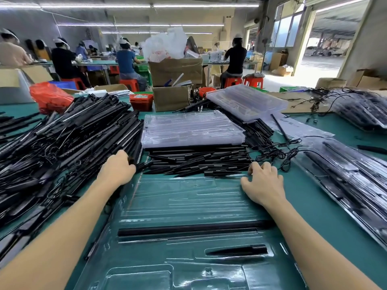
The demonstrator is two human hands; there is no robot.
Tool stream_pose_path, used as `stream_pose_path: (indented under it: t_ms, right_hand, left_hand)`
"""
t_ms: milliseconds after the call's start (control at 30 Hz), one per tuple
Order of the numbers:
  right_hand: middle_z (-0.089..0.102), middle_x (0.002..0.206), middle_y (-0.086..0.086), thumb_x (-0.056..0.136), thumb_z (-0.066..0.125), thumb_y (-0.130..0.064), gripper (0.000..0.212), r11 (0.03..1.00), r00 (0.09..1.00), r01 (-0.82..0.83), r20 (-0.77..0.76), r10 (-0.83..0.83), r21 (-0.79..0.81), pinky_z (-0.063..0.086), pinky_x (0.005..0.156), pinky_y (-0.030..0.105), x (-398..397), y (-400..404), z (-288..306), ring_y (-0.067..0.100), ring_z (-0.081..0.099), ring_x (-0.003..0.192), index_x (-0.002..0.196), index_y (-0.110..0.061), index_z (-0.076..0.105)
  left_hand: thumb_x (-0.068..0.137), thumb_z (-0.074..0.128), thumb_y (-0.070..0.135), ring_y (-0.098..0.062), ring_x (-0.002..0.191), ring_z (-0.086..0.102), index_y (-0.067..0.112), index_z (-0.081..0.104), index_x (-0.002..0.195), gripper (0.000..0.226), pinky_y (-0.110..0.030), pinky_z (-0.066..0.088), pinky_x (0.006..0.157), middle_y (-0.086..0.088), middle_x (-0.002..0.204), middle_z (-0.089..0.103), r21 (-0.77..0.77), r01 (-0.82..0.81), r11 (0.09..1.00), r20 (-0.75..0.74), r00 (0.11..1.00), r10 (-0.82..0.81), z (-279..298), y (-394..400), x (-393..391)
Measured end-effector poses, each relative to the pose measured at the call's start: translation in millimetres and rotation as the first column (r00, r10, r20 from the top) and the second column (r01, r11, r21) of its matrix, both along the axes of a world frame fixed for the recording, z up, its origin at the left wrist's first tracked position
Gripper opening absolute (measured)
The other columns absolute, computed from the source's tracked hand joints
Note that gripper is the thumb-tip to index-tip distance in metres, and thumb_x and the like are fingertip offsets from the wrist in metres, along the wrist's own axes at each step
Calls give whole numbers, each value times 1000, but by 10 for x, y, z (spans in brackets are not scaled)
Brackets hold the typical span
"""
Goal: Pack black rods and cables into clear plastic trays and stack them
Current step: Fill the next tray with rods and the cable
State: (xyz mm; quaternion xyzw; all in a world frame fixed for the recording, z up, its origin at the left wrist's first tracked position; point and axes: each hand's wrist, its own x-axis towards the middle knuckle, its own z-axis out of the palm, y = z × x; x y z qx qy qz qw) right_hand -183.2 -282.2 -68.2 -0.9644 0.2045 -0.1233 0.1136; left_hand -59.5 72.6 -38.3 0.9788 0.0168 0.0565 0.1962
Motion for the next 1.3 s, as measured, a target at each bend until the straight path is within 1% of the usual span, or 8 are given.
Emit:
stream_pose_path:
  t_ms: [200,367,467,633,767,867,1033,1300]
  right_hand:
    - [46,114,8,92,48,-36,24,1000,1000,-5,10,4,12,34,96,43,-2,13,6,30,42,112,108,-18,49]
    - [46,115,8,93,47,-35,24,1000,1000,-6,2,6,10,34,96,43,-18,24,11,30,41,113,109,-17,48]
    - [46,115,8,93,47,-35,24,1000,1000,-10,3,10,4,35,96,43,-21,37,19,29,41,112,109,-17,48]
    - [46,114,8,93,47,-35,25,1000,1000,-12,2,12,4,35,95,43,-29,36,26,29,41,111,110,-17,48]
    - [46,115,8,93,46,-36,26,1000,1000,-15,6,15,-5,35,96,43,-23,39,18,29,41,112,111,-17,48]
    - [46,114,8,93,46,-36,26,1000,1000,-18,5,18,-10,36,95,43,-23,47,24,29,42,111,110,-16,48]
    - [47,113,7,93,47,-35,25,999,999,-32,5,32,-4,37,95,43,-38,54,29,28,42,110,109,-16,48]
    - [48,113,6,93,47,-35,24,999,999,-38,18,39,-23,39,94,43,-34,53,14,28,43,109,108,-17,48]
  left_hand:
    - [86,56,41,-28,67,60,11,48,75,32,-32,46,64,-7,71,62,1,-81,997,-80,994,80,67,87,27]
    - [93,47,56,-30,85,55,25,44,113,37,-37,41,72,-5,93,58,170,-89,981,70,994,78,15,39,-33]
    - [98,52,48,-32,106,55,21,54,124,38,-42,46,77,-10,116,55,276,-43,960,161,987,-2,-17,-18,-40]
    - [96,50,16,-41,107,55,1,57,110,22,-46,45,82,-19,117,55,198,-60,978,187,982,23,50,-83,-2]
    - [90,50,5,-49,102,58,0,49,108,19,-47,44,81,-26,112,59,96,-116,989,228,969,91,174,12,54]
    - [94,52,15,-47,98,58,4,45,108,19,-45,44,77,-25,103,60,70,-94,993,217,973,77,208,74,113]
    - [95,61,46,-36,91,61,6,59,100,41,-39,49,75,-13,101,64,159,22,987,126,991,-42,104,41,181]
    - [95,55,11,-49,99,62,-2,59,100,14,-46,50,81,-26,109,62,281,-84,956,228,974,18,94,75,239]
